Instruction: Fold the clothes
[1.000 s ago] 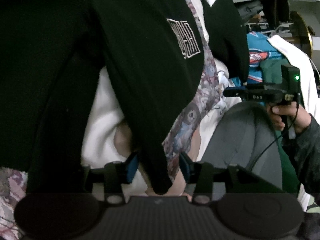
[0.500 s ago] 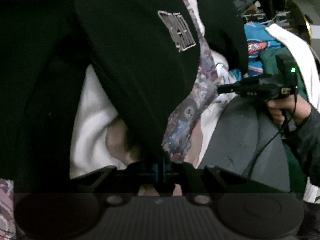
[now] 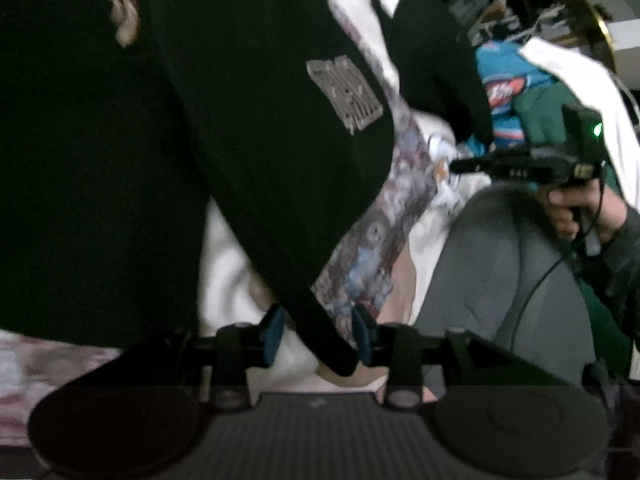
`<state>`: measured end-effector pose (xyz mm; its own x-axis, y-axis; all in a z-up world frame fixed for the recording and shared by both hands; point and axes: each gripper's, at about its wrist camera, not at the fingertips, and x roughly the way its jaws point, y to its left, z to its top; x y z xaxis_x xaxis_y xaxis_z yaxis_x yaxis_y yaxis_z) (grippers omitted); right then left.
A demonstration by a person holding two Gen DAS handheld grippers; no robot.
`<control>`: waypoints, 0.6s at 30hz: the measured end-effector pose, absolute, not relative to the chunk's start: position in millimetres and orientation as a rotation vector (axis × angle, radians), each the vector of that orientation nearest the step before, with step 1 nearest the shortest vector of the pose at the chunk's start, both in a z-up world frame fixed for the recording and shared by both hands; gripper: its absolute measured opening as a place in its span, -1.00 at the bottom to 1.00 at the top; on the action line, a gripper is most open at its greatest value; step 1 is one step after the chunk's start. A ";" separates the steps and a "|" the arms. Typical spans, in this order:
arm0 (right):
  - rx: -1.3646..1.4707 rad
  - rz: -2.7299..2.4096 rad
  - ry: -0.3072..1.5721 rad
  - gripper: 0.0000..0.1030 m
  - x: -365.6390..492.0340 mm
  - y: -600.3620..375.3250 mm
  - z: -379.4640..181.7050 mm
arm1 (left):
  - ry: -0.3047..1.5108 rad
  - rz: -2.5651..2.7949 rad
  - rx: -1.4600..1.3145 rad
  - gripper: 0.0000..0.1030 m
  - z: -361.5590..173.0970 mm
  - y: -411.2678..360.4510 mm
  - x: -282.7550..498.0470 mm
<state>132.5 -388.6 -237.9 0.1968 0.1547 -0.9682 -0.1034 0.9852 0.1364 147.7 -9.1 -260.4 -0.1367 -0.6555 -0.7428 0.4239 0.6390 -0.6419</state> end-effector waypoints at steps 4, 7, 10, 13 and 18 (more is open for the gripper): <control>0.054 0.221 1.338 -0.92 147.9 -360.1 -249.6 | 1.335 -0.829 -0.199 -0.23 -246.7 45.1 154.5; 0.053 0.225 1.351 -0.92 153.4 -340.4 -256.0 | 1.297 -0.718 -0.241 -0.23 -249.3 90.5 155.5; 0.059 0.236 1.370 -0.92 154.8 -325.4 -268.2 | 1.289 -0.653 -0.276 -0.23 -259.7 115.3 150.5; 0.051 0.237 1.404 -0.92 152.8 -316.3 -278.8 | 1.280 -0.606 -0.281 -0.23 -270.5 130.8 142.0; 0.029 0.223 1.491 -0.92 144.5 -310.1 -291.2 | 1.279 -0.617 -0.248 -0.23 -282.0 133.1 124.4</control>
